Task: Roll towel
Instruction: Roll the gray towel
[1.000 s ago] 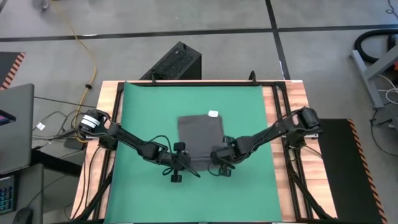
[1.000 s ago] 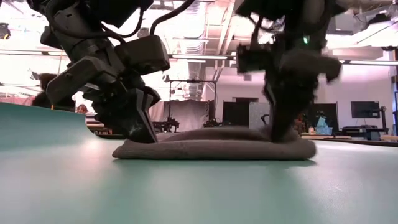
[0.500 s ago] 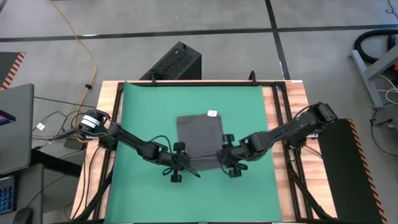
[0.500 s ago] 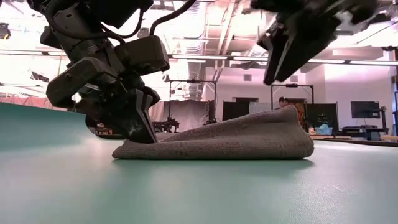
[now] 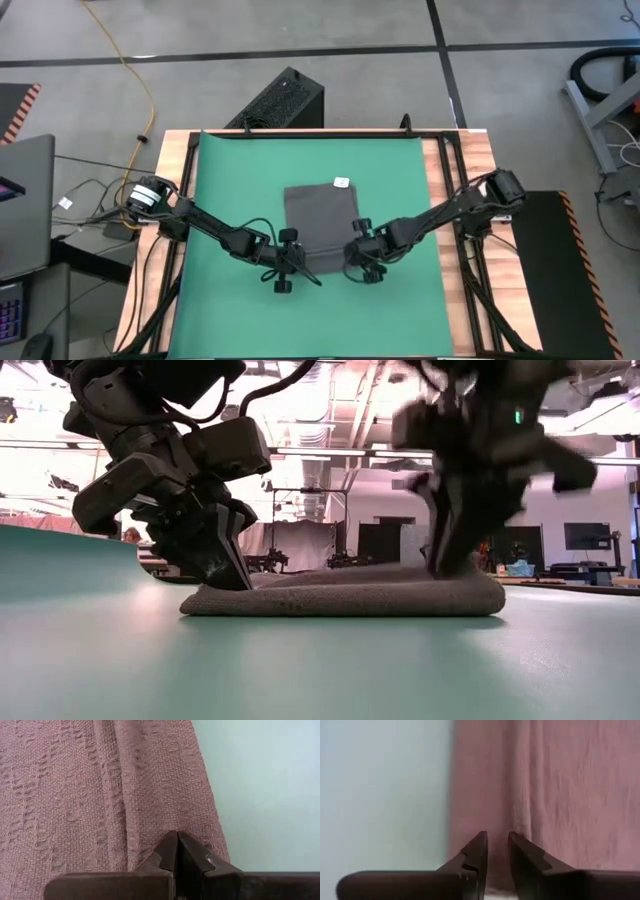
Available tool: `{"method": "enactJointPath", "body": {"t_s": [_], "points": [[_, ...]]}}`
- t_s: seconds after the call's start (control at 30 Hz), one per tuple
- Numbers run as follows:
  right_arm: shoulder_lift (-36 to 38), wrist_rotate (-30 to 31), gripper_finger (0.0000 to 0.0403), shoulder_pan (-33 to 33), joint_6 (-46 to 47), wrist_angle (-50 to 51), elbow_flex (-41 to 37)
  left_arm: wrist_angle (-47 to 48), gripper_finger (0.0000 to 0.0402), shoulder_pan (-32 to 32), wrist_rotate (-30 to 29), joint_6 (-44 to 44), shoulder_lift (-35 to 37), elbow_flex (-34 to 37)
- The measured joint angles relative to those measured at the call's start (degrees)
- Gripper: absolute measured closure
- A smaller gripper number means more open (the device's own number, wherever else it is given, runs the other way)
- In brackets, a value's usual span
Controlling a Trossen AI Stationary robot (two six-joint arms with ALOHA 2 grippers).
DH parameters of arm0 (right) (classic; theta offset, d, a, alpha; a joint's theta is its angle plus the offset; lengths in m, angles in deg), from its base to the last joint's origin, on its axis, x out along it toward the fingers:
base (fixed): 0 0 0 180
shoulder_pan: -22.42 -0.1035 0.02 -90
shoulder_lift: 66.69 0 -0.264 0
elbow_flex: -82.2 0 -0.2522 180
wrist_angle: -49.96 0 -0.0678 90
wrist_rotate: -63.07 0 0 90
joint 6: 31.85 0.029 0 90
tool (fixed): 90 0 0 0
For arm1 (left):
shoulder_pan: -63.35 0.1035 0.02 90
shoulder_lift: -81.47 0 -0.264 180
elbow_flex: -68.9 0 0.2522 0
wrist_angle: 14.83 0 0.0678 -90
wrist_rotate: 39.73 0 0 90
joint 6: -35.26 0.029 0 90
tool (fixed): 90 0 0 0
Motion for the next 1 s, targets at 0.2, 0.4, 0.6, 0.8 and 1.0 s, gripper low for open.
{"method": "enactJointPath", "body": {"t_s": [0.2, 0.4, 0.6, 0.8, 1.0], "points": [[1.24, -2.08, 0.031, 2.22, 2.25, -6.82, -7.58, 1.65, 0.0401, 0.0, 0.01, 0.39, 0.0, 0.0], [1.05, -3.93, 0.031, 2.54, 1.65, -11.39, -10.58, 1.11, 0.0402, 0.02, -0.05, 0.59, 1.19, -0.01], [1.05, -3.98, 0.031, 2.56, 2.38, -12.09, -11.87, 0.69, 0.0401, -1.34, -6.45, -1.32, 7.83, 0.04], [0.97, -4.2, 0.031, 2.56, 2.41, -14.4, -12.01, -18.69, 0.0401, -2.05, -15.37, -6.3, 5.4, 4.45], [0.92, -4.42, 0.031, 2.82, 1.53, -15.28, -12.05, -23.37, 0.0401, -2.11, -17.54, -8.97, 0.75, 5.75]]}}
